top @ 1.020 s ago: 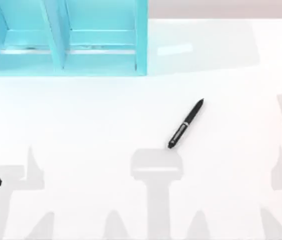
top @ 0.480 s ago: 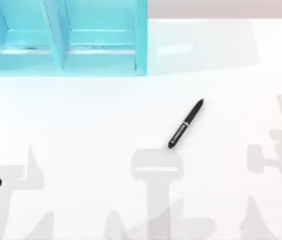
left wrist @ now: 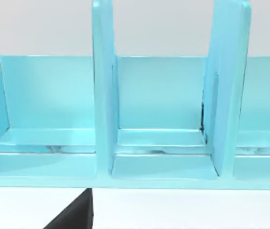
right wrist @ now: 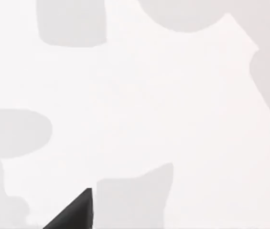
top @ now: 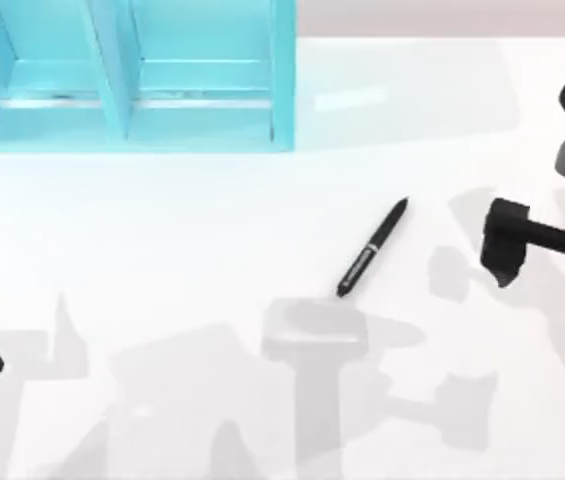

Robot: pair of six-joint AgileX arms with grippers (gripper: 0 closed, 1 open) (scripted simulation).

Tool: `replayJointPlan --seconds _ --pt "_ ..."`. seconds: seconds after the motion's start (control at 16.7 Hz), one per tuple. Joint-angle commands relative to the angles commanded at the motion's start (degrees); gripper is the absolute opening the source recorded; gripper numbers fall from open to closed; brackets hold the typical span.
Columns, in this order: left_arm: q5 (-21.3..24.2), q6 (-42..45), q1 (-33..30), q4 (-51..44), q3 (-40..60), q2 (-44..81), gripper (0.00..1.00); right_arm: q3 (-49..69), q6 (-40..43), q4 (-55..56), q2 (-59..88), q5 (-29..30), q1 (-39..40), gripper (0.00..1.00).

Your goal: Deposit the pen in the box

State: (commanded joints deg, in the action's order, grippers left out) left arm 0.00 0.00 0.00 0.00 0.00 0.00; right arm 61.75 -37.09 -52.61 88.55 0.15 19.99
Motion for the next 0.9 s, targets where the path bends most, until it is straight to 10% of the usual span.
replayJointPlan --seconds 0.9 --pt "0.0 0.0 0.0 0.0 0.0 0.0 1.0 56.62 -23.11 -18.64 45.14 -2.12 6.65 1.0"
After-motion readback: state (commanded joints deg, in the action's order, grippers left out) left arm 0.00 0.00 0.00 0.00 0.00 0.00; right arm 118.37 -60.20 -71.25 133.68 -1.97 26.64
